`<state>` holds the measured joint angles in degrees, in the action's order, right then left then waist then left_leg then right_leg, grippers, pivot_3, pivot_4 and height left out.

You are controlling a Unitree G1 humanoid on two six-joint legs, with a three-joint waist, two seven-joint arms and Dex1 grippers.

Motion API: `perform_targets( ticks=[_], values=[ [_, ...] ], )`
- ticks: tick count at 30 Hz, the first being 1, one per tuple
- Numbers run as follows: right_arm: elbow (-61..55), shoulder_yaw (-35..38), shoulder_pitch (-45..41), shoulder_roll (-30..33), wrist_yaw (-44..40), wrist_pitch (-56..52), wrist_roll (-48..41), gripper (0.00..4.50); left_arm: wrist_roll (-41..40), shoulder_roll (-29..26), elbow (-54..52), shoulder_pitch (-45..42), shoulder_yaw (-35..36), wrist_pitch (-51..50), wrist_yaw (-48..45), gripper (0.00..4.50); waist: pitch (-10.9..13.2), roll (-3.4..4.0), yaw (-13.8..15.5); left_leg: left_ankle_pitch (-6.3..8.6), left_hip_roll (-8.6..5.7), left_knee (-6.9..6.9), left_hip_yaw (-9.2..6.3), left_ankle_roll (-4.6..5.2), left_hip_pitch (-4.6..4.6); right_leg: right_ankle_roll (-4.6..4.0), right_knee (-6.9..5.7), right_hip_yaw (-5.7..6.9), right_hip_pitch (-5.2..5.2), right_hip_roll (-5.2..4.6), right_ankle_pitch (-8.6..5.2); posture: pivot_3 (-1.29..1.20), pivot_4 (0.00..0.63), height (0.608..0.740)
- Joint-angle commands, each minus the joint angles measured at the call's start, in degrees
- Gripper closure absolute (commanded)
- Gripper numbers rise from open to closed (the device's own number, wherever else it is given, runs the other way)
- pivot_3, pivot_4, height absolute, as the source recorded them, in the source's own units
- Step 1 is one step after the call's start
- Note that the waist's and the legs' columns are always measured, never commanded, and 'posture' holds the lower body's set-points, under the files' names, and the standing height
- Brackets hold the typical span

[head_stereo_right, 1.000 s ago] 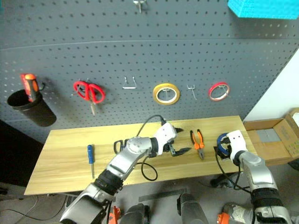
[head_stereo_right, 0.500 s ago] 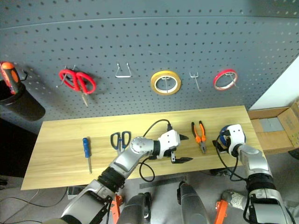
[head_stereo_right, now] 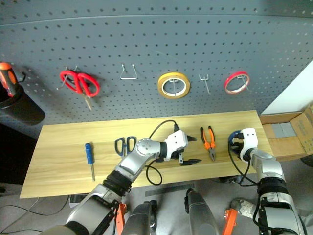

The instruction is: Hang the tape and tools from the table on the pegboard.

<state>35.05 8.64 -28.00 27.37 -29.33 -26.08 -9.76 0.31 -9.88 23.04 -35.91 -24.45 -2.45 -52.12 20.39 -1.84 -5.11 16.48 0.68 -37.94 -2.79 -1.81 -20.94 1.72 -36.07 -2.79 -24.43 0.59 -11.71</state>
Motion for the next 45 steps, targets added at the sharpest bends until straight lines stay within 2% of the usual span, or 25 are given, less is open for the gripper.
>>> perform_targets(
  ticks=[1,3,5,7,8,10,12,15,18,23,26,29,31,37,43,45],
  values=[
    [-2.4,-1.6,2.6,-0.5,0.9,-0.8,1.3,4.12,-0.7,0.6,-2.7,0.6,0.2,0.9,-1.0,0.0,0.0,0.01,0.0,0.0,0.0,0.0,0.01,0.0,0.0,0.0,0.0,-0.01,0.0,0.0,0.0,-0.1,0.355,0.74],
    [-7.3,-1.6,4.4,-1.1,2.6,-2.1,1.3,4.12,-0.7,0.7,-3.4,1.2,0.1,1.5,-1.2,0.0,-0.1,0.06,0.1,0.0,0.01,0.0,0.0,-0.01,0.0,0.01,0.0,0.01,-0.01,0.0,0.0,-0.1,0.327,0.74],
    [-22.1,-4.1,10.5,-1.6,4.2,-2.6,3.0,4.12,-1.9,0.0,-8.4,3.4,0.9,0.5,-1.1,0.0,-0.2,0.2,0.3,0.0,0.02,0.01,-0.07,-0.02,-0.12,0.02,-0.01,0.05,-0.14,-0.01,0.0,-0.11,0.301,0.74],
    [-36.6,-6.7,16.5,-1.8,6.0,-2.0,5.3,4.12,-3.4,-1.0,-14.4,6.4,2.5,-1.7,-0.3,0.0,-0.7,0.42,0.4,-0.03,0.1,-0.03,-0.17,-0.06,-0.83,0.02,-0.23,0.05,-0.9,-0.11,0.0,-0.13,0.269,0.74],
    [-41.6,-7.5,18.7,-2.0,6.9,-1.7,6.2,4.12,-3.8,-1.4,-16.6,7.8,3.1,-2.7,0.3,0.0,-0.8,0.67,0.3,-0.2,0.07,-0.14,-0.08,-0.39,-1.28,-0.06,-0.92,0.04,-1.6,-0.3,0.02,-0.13,0.257,0.74],
    [-50.3,-8.9,22.6,-2.5,8.8,-1.4,8.1,4.12,-4.4,-3.1,-21.5,10.9,4.3,-4.8,1.1,0.0,-1.2,0.97,0.1,-0.27,-0.01,-0.21,0.06,-0.52,-1.88,-0.09,-1.13,-0.07,-2.33,-0.74,0.04,-0.14,0.229,0.74],
    [-57.8,-11.2,26.0,-2.4,10.8,1.8,11.8,4.12,-6.4,-4.7,-28.5,15.0,7.1,-9.4,3.0,0.0,-2.0,0.98,0.2,-0.37,-0.14,-0.28,0.13,-0.69,-2.07,-0.08,-1.25,-0.13,-2.66,-0.86,0.1,-0.14,0.207,0.74],
    [-61.5,-13.7,28.5,-1.2,14.4,9.8,19.0,4.12,-8.5,-6.2,-36.6,19.7,10.8,-14.8,6.4,0.0,-3.9,0.77,0.2,-0.4,-0.17,-0.27,0.06,-0.72,-2.06,0.02,-1.12,-0.03,-2.58,-0.77,0.11,-0.13,0.166,0.74],
    [-60.3,-15.6,29.3,0.0,17.6,18.6,25.1,4.12,-9.5,-6.8,-41.6,22.5,13.5,-18.6,9.9,0.0,-5.3,0.61,0.3,-0.34,-0.25,-0.27,0.01,-0.58,-1.85,0.32,-0.86,0.04,-2.16,-0.64,0.01,-0.13,0.14,0.74],
    [-51.8,-17.5,24.0,1.5,19.6,32.2,29.6,4.12,-10.1,-6.2,-44.1,23.8,16.7,-22.0,15.6,0.0,-6.7,0.16,0.0,-0.4,-0.66,-0.63,-0.04,-0.44,-1.03,0.5,-0.77,0.09,-1.11,-0.63,0.24,-0.1,0.114,0.74],
    [-44.7,-16.7,18.2,0.1,18.8,36.1,26.6,4.12,-9.8,-5.9,-42.8,22.8,16.5,-21.4,17.0,0.0,-7.7,-0.03,0.0,-0.44,-0.69,-0.8,-0.07,-0.34,-0.75,0.46,-0.79,0.1,-0.79,-0.62,0.3,-0.09,0.103,0.74],
    [-35.3,-16.6,8.4,-0.2,12.8,38.6,21.5,4.12,-9.6,-6.0,-41.7,21.4,16.7,-20.2,17.7,0.0,-8.1,-0.12,-0.2,-0.55,-0.7,-0.88,-0.04,-0.18,-0.7,0.4,-0.8,0.06,-0.7,-0.6,0.5,-0.09,0.092,0.74],
    [-31.0,-16.5,4.8,0.3,9.2,40.0,19.2,4.12,-10.0,-6.5,-41.3,21.1,17.0,-19.9,17.5,0.0,-8.4,-0.08,0.0,-0.63,-0.75,-0.9,-0.05,-0.06,-0.69,0.46,-0.8,0.02,-0.67,-0.6,0.64,-0.08,0.092,0.74],
    [-23.6,-15.6,0.0,0.5,2.0,37.7,14.2,4.12,-10.1,-6.7,-40.0,20.6,17.4,-19.1,18.2,0.0,-9.0,-0.12,0.5,-0.62,-0.77,-0.79,-0.18,-0.04,-0.77,0.31,-0.79,0.12,-0.71,-0.66,0.56,-0.08,0.098,0.74],
    [-23.1,-14.0,-0.9,-0.7,-3.5,26.0,8.7,4.12,-10.0,-6.2,-39.4,19.8,17.1,-19.0,18.6,0.0,-9.0,-0.12,0.5,-0.63,-0.85,-0.87,-0.15,-0.04,-0.76,0.15,-0.86,0.08,-0.7,-0.75,0.74,-0.07,0.105,0.74],
    [-23.4,-13.4,-1.1,-0.9,-4.2,23.4,7.3,3.41,-10.1,-6.1,-39.3,19.5,17.1,-18.9,18.6,0.0,-9.0,-0.08,0.5,-0.65,-0.84,-0.88,-0.15,-0.01,-0.72,0.24,-0.9,0.09,-0.69,-0.74,0.7,-0.07,0.106,0.74]
  ],
)
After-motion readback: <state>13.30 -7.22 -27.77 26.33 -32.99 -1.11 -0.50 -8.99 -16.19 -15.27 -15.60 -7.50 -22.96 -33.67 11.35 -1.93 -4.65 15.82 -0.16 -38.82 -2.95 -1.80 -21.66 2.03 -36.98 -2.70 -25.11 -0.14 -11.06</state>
